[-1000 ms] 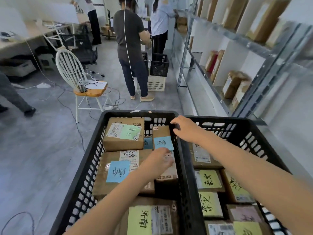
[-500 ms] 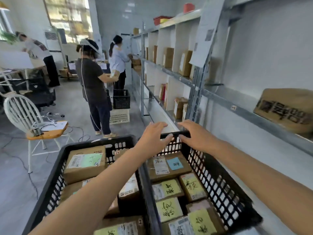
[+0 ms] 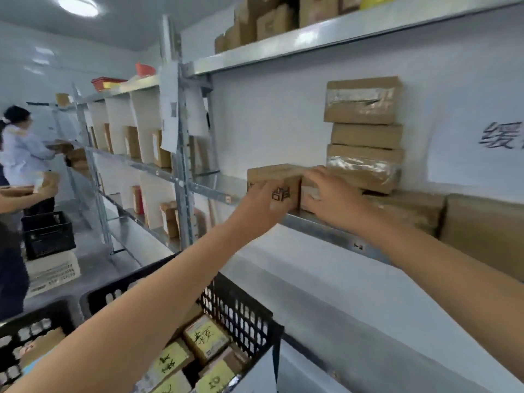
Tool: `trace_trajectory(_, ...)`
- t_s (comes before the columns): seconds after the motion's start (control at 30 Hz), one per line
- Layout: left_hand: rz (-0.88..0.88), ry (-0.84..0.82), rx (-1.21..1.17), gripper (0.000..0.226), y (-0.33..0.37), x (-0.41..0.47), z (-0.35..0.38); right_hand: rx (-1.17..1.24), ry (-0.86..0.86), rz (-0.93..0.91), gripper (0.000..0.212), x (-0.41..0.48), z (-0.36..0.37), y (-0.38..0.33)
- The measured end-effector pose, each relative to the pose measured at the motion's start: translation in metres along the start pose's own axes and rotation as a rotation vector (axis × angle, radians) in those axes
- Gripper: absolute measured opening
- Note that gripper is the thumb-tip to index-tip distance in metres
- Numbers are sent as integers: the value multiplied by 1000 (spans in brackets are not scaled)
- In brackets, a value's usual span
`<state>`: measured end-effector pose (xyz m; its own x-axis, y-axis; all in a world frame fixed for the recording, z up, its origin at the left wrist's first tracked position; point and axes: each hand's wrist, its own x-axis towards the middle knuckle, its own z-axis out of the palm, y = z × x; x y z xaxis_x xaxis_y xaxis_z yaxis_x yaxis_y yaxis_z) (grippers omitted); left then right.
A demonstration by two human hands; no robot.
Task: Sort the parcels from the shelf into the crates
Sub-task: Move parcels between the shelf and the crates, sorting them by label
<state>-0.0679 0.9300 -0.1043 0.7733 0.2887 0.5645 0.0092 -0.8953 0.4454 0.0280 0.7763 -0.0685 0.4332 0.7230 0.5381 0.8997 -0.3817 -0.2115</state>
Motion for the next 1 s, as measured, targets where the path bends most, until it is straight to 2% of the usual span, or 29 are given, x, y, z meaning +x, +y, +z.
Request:
trace_trajectory(0.1, 72, -69, -78, 45, 46, 24, 24, -53, 58, 86, 54, -36, -45, 26)
trace_trajectory(0.27, 253, -171, -215, 44, 122, 33, 67, -159, 131, 222, 50, -94, -106, 64)
trace_trajectory(0.57, 254, -345, -363, 37, 211, 40, 126, -221, 124, 608, 49, -190, -183, 131)
trace_trajectory(0.77, 152, -308, -295, 29, 230, 41, 148, -80, 177, 943, 55, -230, -202, 162)
trace_trajectory(0.87, 95, -269, -302, 29, 235, 39, 152, 16, 214, 1083, 34, -241, -200, 174)
trace_trajectory(0.9, 93, -255, -280, 27, 238, 39, 153, 90, 253, 1130, 28, -243, -199, 178)
trace_trajectory(1.0, 89, -216, -203, 20, 244, 37, 155, 381, 331, 1248, 37, -248, -198, 182)
